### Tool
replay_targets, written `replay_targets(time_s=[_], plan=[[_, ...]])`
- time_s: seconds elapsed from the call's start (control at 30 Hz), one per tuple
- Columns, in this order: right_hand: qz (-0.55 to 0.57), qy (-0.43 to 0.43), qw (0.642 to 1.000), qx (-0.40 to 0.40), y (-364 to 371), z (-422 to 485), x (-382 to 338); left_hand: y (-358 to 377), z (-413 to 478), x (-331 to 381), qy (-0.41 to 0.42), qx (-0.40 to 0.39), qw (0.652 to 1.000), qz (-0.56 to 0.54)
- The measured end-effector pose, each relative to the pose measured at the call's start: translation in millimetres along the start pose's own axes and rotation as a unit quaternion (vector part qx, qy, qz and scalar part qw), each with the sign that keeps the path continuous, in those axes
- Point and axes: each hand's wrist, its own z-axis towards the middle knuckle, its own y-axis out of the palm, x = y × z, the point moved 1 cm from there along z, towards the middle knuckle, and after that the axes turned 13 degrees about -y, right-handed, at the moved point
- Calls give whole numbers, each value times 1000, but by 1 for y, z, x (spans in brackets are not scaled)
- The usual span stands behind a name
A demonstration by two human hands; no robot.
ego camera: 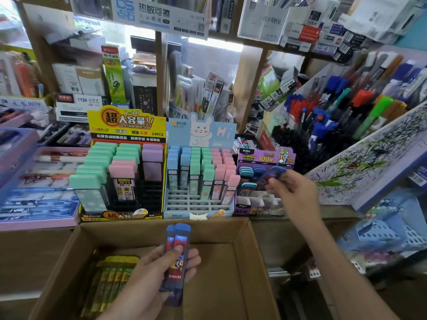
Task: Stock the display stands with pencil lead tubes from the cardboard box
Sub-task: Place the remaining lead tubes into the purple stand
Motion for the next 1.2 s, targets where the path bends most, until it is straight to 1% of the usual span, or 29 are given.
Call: replay_targets(time_s=[0.2, 0.27, 0.4, 0.7, 0.8, 0.93, 1.0, 1.07, 1.1, 1.2], plan=[[-137, -10, 989, -53, 4, 5, 11, 0, 3, 0, -4, -6, 1000, 1], [-151, -2, 987, -51, 7, 7, 13, 0, 4, -1, -6, -8, 1000, 4], [-142, 40, 988, -40, 15, 8, 16, -2, 5, -1, -4, -7, 1000, 5], [-181, 56, 982, -18, 23, 10, 15, -3, 6, -1, -8, -3, 1000, 7], [-146, 63, 987, 5, 18, 7, 12, -1, 5, -1, -7, 1, 1000, 5], [-108, 19, 990, 88, 6, -9, -6, 1, 6, -1, -4, 5, 1000, -1], [-68, 5, 991, 117, 7, -23, -23, 0, 7, -1, -2, 8, 1000, -4], [-4, 12, 993, 114, 15, -41, -39, -1, 8, -2, 5, 15, 1000, 0], [39, 30, 993, 104, 22, -50, -45, -1, 8, -2, 10, 18, 1000, 6], [170, 121, 976, 55, 51, -79, -54, 1, 6, -3, 22, 34, 999, 23]])
